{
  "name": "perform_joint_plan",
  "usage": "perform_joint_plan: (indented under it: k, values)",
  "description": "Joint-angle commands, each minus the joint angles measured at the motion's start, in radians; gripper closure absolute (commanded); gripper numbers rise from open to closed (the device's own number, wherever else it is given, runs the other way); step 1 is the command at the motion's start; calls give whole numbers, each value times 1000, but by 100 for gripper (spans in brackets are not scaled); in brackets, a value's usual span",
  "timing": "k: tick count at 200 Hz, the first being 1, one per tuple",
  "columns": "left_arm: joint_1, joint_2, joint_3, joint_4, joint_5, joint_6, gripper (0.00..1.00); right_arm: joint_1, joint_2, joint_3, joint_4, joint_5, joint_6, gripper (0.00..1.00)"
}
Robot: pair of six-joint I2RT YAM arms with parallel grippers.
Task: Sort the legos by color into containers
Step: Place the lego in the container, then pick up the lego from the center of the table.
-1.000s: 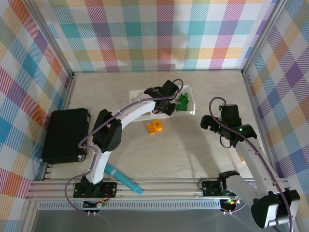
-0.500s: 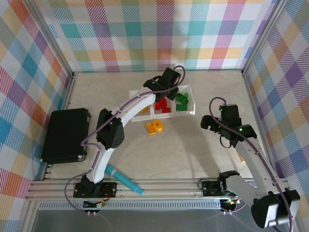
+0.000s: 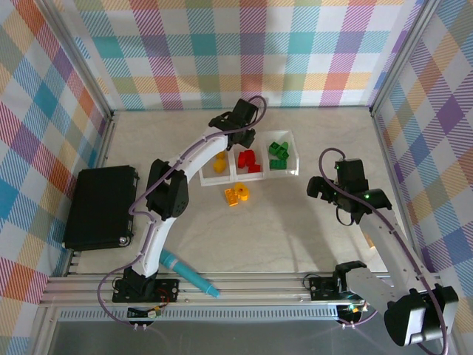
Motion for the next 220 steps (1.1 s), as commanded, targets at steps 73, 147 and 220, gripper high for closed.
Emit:
perform_joint_plan:
  k: [73,147,220]
  values:
    - [4,45,-29,52,80,-53,58,-8,-14,6,-3,9,3,1]
    - [4,-81,-143,126,101,-90,36,-8,-27,1,-9,10,5,1]
    - [0,-374,-431,190,154,-264,17,-8,-27,-2,3,1,15,1]
